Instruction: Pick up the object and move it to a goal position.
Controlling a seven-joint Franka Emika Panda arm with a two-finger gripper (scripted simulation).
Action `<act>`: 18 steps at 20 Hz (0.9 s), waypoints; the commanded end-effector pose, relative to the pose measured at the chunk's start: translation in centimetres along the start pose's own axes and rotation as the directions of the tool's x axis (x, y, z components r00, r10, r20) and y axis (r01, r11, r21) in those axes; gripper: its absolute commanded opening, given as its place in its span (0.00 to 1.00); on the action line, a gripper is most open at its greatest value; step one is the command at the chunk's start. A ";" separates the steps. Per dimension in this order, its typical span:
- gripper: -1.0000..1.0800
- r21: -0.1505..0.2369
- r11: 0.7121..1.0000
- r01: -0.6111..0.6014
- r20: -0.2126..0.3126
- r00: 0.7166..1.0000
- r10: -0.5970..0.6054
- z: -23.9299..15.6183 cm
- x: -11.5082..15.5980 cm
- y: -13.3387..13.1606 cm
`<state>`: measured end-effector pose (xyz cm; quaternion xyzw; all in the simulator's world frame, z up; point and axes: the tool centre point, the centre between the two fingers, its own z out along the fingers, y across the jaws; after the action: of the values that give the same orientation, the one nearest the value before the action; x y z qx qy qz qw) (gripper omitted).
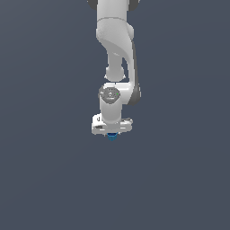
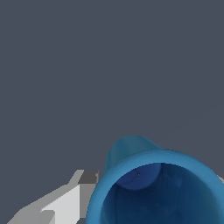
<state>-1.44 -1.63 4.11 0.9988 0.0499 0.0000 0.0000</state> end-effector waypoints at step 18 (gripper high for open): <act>0.00 -0.001 1.000 0.000 0.000 1.000 0.000 -6.7 0.5 -3.4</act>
<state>-1.31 1.13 9.51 0.9988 0.0497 -0.0007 0.0002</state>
